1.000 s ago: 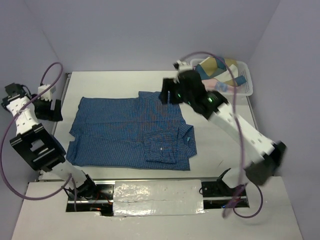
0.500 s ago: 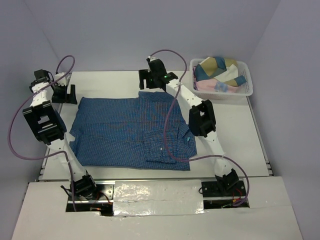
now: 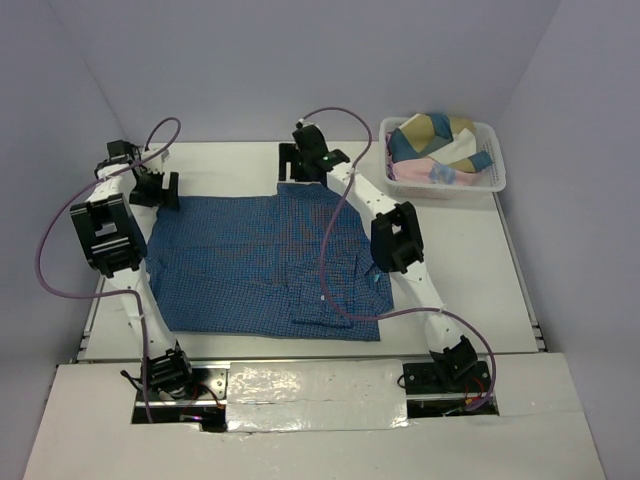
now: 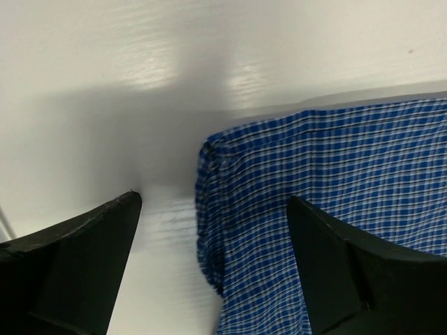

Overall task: Fold and stack the long sleeve shirts
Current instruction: Fold the shirt

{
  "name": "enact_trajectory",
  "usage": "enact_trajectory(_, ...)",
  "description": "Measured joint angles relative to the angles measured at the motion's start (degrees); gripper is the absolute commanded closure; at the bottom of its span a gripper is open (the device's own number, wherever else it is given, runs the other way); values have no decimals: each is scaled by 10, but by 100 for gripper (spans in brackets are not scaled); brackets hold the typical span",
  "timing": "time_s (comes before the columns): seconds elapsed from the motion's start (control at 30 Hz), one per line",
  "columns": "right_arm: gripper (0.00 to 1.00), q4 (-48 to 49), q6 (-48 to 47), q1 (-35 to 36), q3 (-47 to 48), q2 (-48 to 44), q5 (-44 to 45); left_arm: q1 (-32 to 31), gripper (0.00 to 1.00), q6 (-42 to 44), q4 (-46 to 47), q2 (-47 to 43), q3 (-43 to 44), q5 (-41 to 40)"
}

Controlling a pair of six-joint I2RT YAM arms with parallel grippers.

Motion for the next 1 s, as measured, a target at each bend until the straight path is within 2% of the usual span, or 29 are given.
enact_trajectory(0.2,13,-6,42,-10,-100,-21,-42,-11,2,-2,5,1,0,2)
enact_trajectory(0.3,13,-10,47,-26,-99,-32,-45,-13,10,-1,7,1,0,4)
enact_trajectory(0.33,13,-12,46,-33,-92,-32,-44,-13,10,-2,6,1,0,8)
enact_trajectory(0.53,14,-29,42,-56,-85,-32,-34,-13,40,-2,-2,1,-2,56)
enact_trajectory(0.63,24,-34,39,-48,-89,-30,-30,-14,54,0,-3,1,-8,79)
enact_trajectory(0.67,33,-37,39,-44,-89,-28,-30,-15,59,3,-4,1,-9,86)
enact_trajectory(0.7,37,-40,37,-39,-89,-24,-30,-16,73,4,-4,1,-12,93)
enact_trajectory(0.73,40,-42,37,-36,-89,-22,-31,-16,82,3,-7,1,-13,97)
enact_trajectory(0.77,54,-44,38,-32,-89,-19,-32,-17,91,6,-10,1,-14,103)
enact_trajectory(0.8,63,-43,33,-30,-89,-18,-31,-17,98,7,-12,1,-16,108)
enact_trajectory(0.87,85,-43,33,-28,-91,-19,-35,-18,100,14,-17,1,-17,115)
enact_trajectory(0.9,89,-43,32,-27,-95,-19,-36,-18,100,16,-18,1,-17,118)
enact_trajectory(0.93,98,-41,32,-27,-103,-19,-36,-19,100,16,-19,1,-17,120)
enact_trajectory(1.0,100,-29,33,-27,-125,-30,-36,-19,100,18,-16,-1,-23,128)
